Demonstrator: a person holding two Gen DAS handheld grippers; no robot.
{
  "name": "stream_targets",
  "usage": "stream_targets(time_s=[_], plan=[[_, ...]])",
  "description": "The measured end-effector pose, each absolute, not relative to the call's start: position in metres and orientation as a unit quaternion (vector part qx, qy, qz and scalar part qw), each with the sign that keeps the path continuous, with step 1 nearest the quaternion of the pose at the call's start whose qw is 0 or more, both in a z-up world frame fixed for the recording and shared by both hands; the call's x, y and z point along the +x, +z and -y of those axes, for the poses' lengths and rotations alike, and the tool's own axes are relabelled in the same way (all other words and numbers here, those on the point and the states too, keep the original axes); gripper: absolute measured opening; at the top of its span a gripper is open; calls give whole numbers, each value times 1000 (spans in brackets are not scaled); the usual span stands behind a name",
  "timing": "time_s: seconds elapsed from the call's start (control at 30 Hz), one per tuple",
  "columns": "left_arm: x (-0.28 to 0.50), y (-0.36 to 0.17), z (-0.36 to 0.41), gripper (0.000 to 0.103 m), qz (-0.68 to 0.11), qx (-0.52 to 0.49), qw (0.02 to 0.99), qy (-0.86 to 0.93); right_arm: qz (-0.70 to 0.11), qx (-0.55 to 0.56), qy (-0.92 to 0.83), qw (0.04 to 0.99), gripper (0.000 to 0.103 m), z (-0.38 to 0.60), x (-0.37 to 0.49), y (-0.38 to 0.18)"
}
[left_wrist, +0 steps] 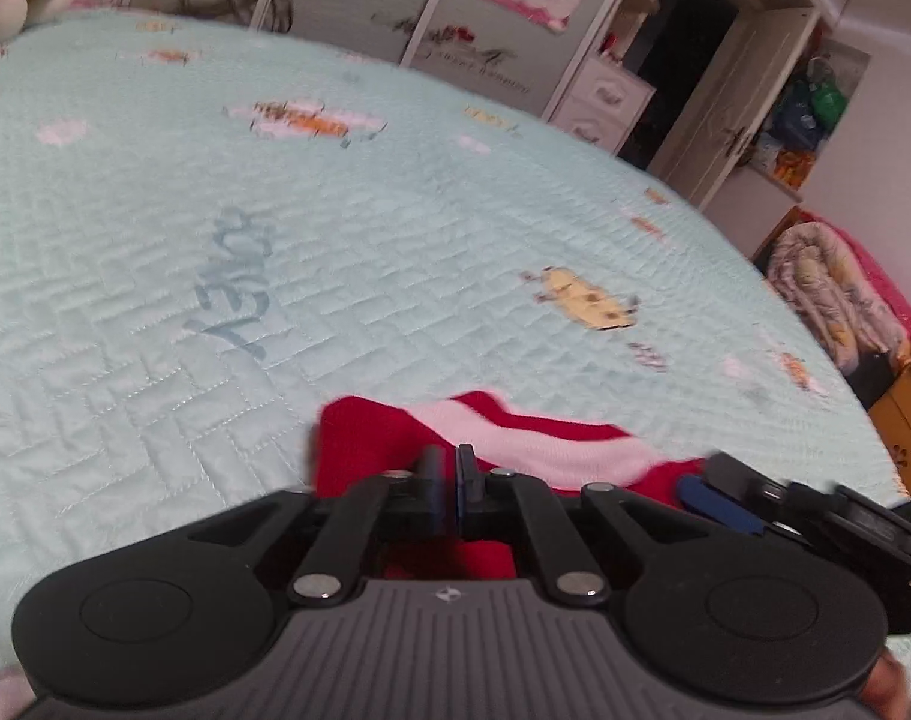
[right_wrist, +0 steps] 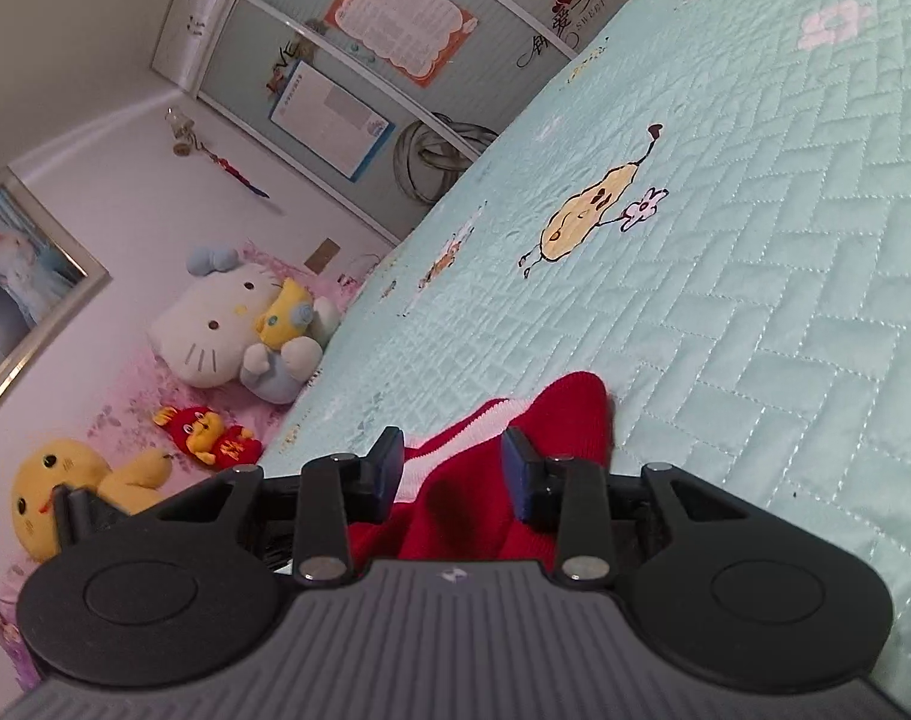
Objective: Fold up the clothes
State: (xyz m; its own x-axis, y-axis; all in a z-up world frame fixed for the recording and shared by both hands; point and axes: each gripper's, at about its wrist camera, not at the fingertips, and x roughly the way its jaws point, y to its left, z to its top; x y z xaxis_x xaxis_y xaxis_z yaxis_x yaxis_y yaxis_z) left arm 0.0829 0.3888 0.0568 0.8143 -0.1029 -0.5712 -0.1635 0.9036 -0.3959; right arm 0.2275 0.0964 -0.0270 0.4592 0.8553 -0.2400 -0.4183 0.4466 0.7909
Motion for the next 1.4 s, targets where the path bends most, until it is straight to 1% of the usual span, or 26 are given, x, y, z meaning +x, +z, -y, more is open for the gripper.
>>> stream_targets(time_s=[0.23,0.3,0.33,0.4,0.43,0.47,0.5,0.67,0.7,0.73,0.77,0.83,0.9,0.93,0.97,1.0,1.17,1.2,1.23,1.4], plan=[[2,70,-322,7,-307,-166,935,-70,-310,334,454,766,38,-98,219,0],[-9,53,-309,7,-324,-156,930,-72,-336,300,475,756,38,-113,214,-1],[-15,43,-307,10,-313,-152,935,-65,-349,282,485,751,38,-121,212,-2],[-17,35,-306,10,-302,-150,939,-60,-375,245,503,739,38,-138,208,-5],[-17,34,-307,10,-299,-150,941,-60,-388,226,512,733,33,-146,205,-6],[-17,32,-307,9,-295,-150,942,-60,-394,227,499,738,9,-146,207,-10],[-17,30,-307,9,-291,-150,943,-59,-399,232,483,744,0,-145,210,-15],[-20,29,-302,9,-283,-138,948,-51,-389,266,468,748,0,-134,214,-17],[-21,31,-300,9,-282,-133,949,-50,-379,275,467,750,5,-131,213,-14],[-22,31,-299,9,-282,-129,950,-48,-361,305,467,748,8,-122,214,-10],[-22,32,-298,9,-282,-125,950,-47,-342,337,466,744,13,-112,216,-5],[-23,32,-297,9,-280,-122,951,-46,-312,364,454,751,15,-93,218,4],[-23,31,-298,9,-279,-122,951,-46,-324,328,410,787,18,-90,222,3],[-23,31,-297,9,-279,-121,951,-46,-345,311,395,792,16,-95,225,-5],[-23,31,-297,9,-279,-119,952,-45,-368,295,381,795,0,-100,229,-15],[-23,31,-297,9,-279,-117,952,-44,-378,290,380,793,0,-105,231,-20],[-24,33,-291,9,-281,-99,954,-37,-358,232,424,798,0,-125,203,10],[-24,34,-289,9,-282,-93,954,-35,-354,220,433,799,5,-129,197,17],[-24,34,-288,9,-282,-87,955,-33,-349,208,442,800,7,-133,191,23],[-25,35,-281,9,-280,-63,958,-24,-325,147,484,799,7,-154,162,54]])
